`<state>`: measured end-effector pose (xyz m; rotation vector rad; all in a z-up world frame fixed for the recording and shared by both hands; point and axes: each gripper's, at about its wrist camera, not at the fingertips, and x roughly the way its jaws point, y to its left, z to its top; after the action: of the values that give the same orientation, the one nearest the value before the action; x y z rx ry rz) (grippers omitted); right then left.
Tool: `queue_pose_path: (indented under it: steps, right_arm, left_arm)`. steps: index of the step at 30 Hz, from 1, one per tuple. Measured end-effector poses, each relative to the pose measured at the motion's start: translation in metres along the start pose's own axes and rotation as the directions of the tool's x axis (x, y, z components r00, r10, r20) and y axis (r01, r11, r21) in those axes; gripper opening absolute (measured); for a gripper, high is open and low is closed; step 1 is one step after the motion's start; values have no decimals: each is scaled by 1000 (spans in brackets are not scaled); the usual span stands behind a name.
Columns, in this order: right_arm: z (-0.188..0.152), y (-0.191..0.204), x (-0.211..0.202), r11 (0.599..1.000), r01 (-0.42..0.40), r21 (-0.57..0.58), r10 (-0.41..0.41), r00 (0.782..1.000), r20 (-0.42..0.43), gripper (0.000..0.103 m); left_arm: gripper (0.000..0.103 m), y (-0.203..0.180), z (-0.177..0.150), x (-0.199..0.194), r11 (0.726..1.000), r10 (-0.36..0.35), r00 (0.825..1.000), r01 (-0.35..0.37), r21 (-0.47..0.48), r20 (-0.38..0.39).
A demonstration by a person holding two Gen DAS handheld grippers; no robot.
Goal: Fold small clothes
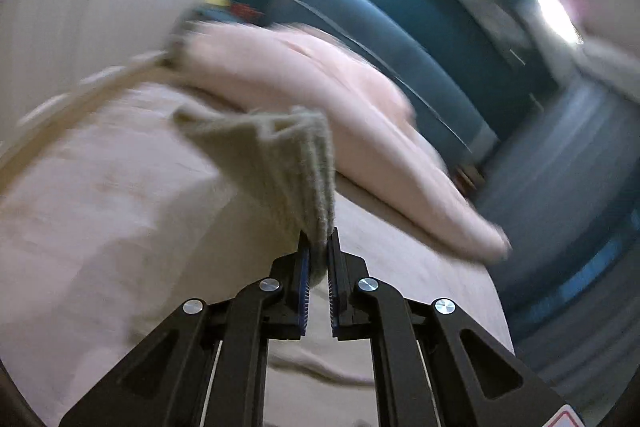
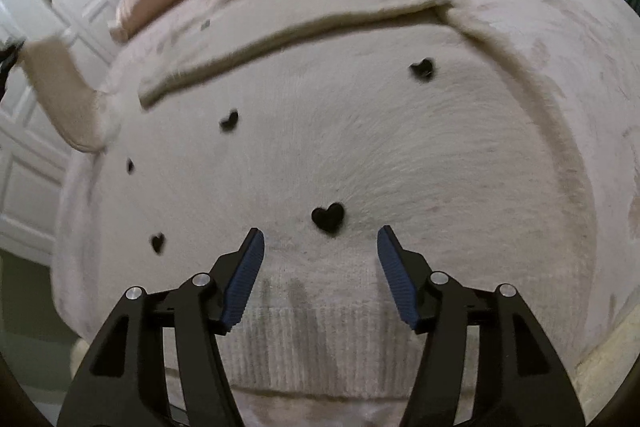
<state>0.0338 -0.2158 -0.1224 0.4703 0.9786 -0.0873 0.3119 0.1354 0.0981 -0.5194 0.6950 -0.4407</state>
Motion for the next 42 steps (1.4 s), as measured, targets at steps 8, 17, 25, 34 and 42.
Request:
queue_pose_path:
  steps: [8,17,25,34,42]
  right_arm:
    - [7,-64,-35,997,9,75,-13,999,49,57]
    - [64,-55,-24,999,-22,-44,26,995,95,69]
    - [113,-45,49,993,-70,92,68,997,21,63]
    - [188,19,6,989,-109,-96,125,975,185,2]
    - [241,3,-16,988,-100,-114,135,925,355,2]
  left_arm:
    - [10,-105,-205,137,999,41,922,-32,30,-385]
    - [38,1,-198,95,951,197,928,-259,-170,-316]
    - [41,98,-145,76,854,235,935,-329,-403,-265]
    - [5,121,-118,92,811,153,967,-242,-532,-206]
    - [5,80,-110,101,896,279,949,-313,-315,-147]
